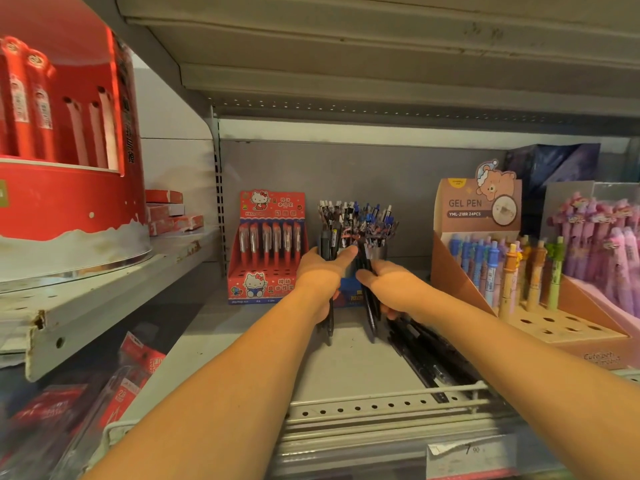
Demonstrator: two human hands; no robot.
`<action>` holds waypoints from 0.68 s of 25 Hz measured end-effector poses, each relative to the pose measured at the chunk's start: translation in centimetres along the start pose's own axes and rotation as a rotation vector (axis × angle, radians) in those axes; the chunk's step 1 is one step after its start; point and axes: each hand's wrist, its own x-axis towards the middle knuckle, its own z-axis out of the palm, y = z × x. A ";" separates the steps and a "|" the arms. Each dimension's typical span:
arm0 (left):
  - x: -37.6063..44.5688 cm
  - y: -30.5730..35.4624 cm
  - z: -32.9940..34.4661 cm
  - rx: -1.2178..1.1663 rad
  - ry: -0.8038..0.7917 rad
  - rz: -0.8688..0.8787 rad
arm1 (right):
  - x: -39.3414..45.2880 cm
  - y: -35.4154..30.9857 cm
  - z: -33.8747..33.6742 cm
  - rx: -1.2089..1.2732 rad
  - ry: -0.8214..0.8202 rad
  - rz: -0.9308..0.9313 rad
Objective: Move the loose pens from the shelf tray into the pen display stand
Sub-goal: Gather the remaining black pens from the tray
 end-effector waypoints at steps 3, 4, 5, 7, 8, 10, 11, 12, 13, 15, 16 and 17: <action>-0.2 0.0 0.0 -0.034 -0.014 0.044 | 0.0 -0.6 0.2 0.104 0.040 -0.163; -0.4 0.0 0.0 -0.042 -0.026 0.052 | 0.0 -0.7 0.2 0.154 0.042 -0.195; -0.4 -0.1 0.0 -0.055 -0.036 0.065 | 0.0 -0.6 0.2 0.208 0.038 -0.210; -0.3 -0.1 -0.1 -0.093 -0.056 0.073 | -0.3 -0.7 0.0 0.297 0.023 -0.217; -0.3 -0.1 -0.1 -0.108 -0.058 0.061 | -0.5 -0.8 -0.1 0.334 0.019 -0.221; -0.3 0.0 -0.1 -0.106 -0.045 0.047 | -0.7 -0.9 -0.2 0.373 0.030 -0.249; -0.4 0.2 -0.1 -0.100 -0.041 0.051 | -0.8 -1.0 -0.3 0.375 0.039 -0.262; -0.4 0.2 -0.1 -0.095 -0.043 0.066 | -0.8 -1.0 -0.3 0.377 0.040 -0.272; -0.3 0.2 -0.1 -0.092 -0.048 0.085 | -0.8 -1.0 -0.4 0.381 0.033 -0.278; -0.4 0.1 -0.2 -0.077 -0.057 0.115 | -0.7 -0.9 -0.4 0.379 0.018 -0.282; -0.3 0.0 -0.2 -0.067 -0.072 0.127 | -0.7 -0.8 -0.4 0.367 0.014 -0.284; 0.0 -0.2 -0.3 -0.057 -0.089 0.147 | -0.6 -0.8 -0.4 0.346 0.010 -0.289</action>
